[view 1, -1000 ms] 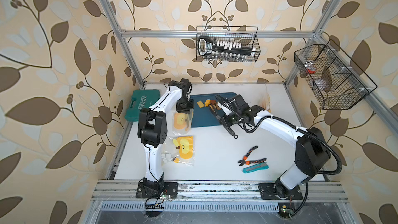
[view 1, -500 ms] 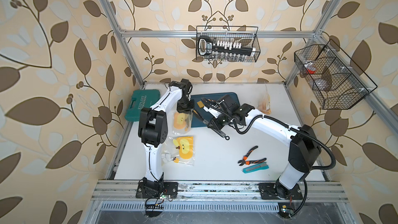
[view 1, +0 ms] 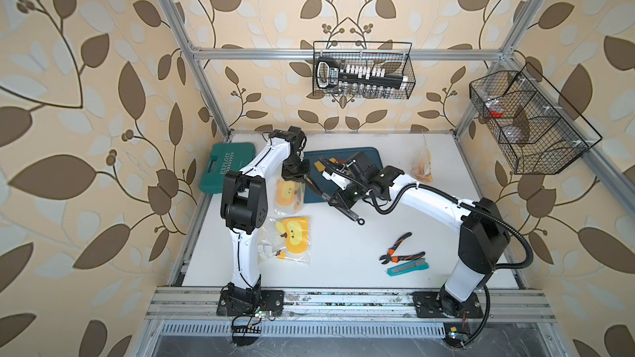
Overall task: Put the cookies into a resealable bag to prevent moisture
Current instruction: Place the cookie in the ziploc bag.
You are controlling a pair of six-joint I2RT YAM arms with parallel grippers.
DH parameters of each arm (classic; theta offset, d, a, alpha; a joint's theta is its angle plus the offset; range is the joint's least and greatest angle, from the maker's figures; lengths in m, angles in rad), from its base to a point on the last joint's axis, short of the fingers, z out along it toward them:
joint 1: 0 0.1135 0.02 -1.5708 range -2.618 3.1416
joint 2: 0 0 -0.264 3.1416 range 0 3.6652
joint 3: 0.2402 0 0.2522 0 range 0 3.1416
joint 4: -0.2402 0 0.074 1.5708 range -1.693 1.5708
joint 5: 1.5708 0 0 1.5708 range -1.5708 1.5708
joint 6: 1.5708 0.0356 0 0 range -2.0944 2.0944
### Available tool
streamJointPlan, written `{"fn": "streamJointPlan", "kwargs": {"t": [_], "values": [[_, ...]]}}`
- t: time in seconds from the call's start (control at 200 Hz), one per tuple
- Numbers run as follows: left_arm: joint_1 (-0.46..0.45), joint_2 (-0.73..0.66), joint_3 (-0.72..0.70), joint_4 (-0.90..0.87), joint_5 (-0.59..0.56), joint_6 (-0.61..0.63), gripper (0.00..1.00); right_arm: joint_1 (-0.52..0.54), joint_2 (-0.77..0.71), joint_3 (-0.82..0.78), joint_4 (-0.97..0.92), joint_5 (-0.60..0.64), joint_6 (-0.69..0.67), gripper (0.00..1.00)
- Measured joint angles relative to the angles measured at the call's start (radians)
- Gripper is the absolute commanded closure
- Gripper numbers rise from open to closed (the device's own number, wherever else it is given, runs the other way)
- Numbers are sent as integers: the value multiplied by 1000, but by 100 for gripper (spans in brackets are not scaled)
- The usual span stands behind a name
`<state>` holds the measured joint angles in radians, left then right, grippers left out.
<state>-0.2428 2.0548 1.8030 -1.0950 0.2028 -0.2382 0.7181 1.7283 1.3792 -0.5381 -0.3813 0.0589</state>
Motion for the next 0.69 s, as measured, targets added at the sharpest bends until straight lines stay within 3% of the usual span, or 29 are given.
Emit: {"fn": "streamJointPlan", "kwargs": {"t": [0.395, 0.695], "values": [[0, 0, 0, 0, 1, 0, 100, 0, -68, -58, 44, -65, 18, 95], [0, 0, -2, 1, 3, 0, 100, -1, 11, -53, 52, -71, 42, 96]]}}
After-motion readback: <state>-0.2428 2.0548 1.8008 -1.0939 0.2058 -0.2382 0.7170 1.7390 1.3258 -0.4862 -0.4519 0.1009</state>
